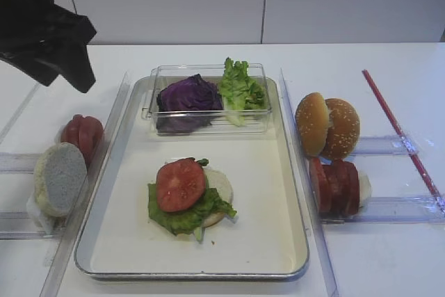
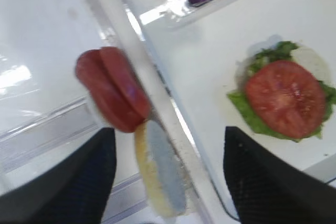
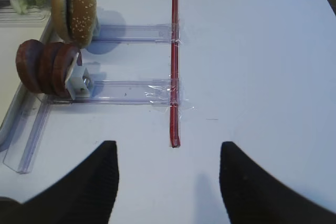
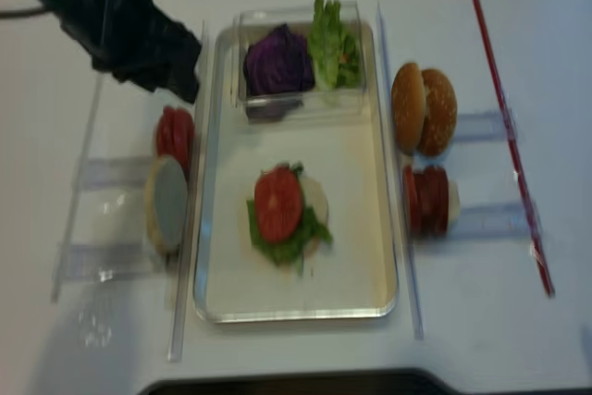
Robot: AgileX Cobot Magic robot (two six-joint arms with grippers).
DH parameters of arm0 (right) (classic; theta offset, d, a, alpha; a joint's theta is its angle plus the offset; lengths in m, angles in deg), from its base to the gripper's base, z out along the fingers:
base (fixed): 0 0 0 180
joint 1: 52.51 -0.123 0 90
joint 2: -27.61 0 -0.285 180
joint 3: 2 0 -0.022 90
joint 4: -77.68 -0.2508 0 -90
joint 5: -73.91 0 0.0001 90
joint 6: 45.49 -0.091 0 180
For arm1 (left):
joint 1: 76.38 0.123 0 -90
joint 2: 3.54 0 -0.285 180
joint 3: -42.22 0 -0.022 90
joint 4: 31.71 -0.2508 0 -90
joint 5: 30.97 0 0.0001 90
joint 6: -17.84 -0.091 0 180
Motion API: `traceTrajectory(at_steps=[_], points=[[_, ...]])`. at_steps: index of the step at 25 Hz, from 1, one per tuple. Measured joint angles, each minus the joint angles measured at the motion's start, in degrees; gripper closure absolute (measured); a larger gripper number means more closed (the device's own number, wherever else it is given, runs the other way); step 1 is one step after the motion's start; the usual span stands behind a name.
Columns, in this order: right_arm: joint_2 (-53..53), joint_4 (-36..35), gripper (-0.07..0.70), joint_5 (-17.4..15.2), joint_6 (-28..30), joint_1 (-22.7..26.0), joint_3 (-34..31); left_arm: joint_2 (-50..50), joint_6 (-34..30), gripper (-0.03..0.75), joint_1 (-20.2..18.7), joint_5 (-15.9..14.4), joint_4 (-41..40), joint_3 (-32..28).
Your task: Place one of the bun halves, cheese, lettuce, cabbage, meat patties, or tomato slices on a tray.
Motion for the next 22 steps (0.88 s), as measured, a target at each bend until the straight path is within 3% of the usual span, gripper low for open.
traceTrajectory(at_steps=[10, 16, 22], points=[[0.0, 0.0, 0.169, 0.0, 0.0, 0.0, 0.0, -2.7, 4.2, 0.267, 0.0, -0.3, -11.7, 0.0], [0.0, 0.0, 0.169, 0.0, 0.0, 0.0, 0.0, -5.5, 5.0, 0.267, 2.4, -0.3, -12.1, -2.2], [0.0, 0.0, 0.169, 0.0, 0.0, 0.0, 0.0, -13.0, 5.0, 0.267, 5.2, -0.4, -12.1, -8.2]])
